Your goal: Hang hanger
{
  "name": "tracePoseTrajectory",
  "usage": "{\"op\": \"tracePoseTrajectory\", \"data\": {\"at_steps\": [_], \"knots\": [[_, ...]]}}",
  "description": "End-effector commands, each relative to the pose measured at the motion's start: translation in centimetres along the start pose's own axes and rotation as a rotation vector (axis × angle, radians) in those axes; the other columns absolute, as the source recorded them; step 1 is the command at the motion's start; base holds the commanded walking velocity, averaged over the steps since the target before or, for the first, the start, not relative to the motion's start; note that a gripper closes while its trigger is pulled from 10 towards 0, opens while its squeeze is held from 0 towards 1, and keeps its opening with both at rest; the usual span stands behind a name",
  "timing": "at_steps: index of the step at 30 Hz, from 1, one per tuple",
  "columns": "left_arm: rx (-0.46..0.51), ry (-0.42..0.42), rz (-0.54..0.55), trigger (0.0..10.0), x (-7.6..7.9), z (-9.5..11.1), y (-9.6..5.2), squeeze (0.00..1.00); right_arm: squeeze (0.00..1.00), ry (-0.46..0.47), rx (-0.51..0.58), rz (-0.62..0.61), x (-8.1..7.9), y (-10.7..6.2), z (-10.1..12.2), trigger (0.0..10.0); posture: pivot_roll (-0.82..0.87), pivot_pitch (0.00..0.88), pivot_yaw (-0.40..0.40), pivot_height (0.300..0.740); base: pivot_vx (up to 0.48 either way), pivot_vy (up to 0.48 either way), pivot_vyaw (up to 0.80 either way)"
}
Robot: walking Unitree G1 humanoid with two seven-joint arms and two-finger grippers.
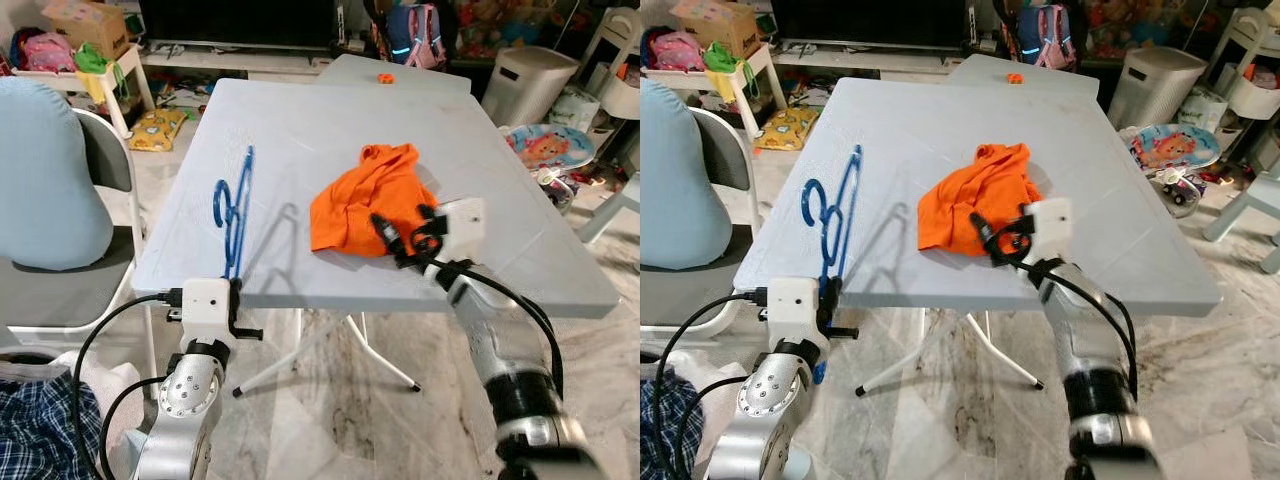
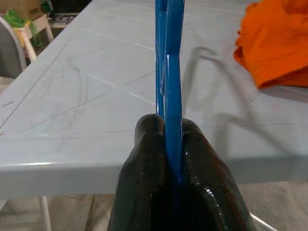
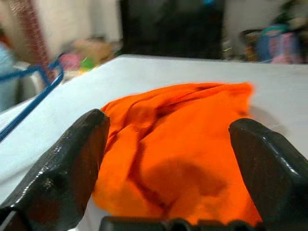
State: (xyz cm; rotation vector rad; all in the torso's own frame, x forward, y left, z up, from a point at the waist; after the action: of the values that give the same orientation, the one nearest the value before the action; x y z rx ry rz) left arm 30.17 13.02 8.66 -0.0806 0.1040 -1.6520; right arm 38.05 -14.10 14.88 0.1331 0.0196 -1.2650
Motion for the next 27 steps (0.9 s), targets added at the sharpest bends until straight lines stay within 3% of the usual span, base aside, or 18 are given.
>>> {"op": "tracePoseTrajectory", "data": {"at_steps": [1, 9, 17, 27], "knots": [[-0.042, 0.030, 0.001, 10.0, 0.3, -0.2, 0.6, 0.00, 0.00, -0.008, 0.050, -0.126, 1.1, -1.1, 0.5, 10.0, 0.08, 0.001, -0.037, 0.740, 0.000, 0.000, 0.00], [-0.007, 0.016, -0.049, 10.0, 0.7, 0.5, 1.2, 0.00, 0.00, -0.055, 0.055, -0.252, 2.3, -3.6, 0.4, 10.0, 0.05, 0.000, -0.020, 0.740, 0.000, 0.000, 0.00], [-0.011, -0.003, -0.034, 10.0, 0.8, 0.5, 1.4, 0.00, 0.00, -0.075, 0.032, -0.268, 3.1, -2.8, 0.9, 10.0, 0.06, 0.000, -0.038, 0.740, 0.000, 0.000, 0.00], [-0.029, -0.003, -0.051, 10.0, 1.3, 0.0, 1.0, 0.00, 0.00, -0.049, -0.020, -0.228, 1.8, -2.7, -0.2, 10.0, 0.08, 0.000, -0.049, 0.740, 0.000, 0.000, -0.68]]}}
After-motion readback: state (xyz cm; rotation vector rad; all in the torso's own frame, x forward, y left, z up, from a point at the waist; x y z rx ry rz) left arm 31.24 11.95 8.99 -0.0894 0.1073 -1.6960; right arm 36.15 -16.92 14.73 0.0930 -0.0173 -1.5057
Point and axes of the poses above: a point about 5 cm out from each wrist's last joint towards the gripper, its own y axis pointing out of the wrist towards the gripper, its own z axis along the axis of the wrist's last joint, x = y × z, the point moved 4 cm from there along y, pointing out of the wrist towards the gripper, and after that the axes turned 1 degree about -y, right-handed, at the moved point
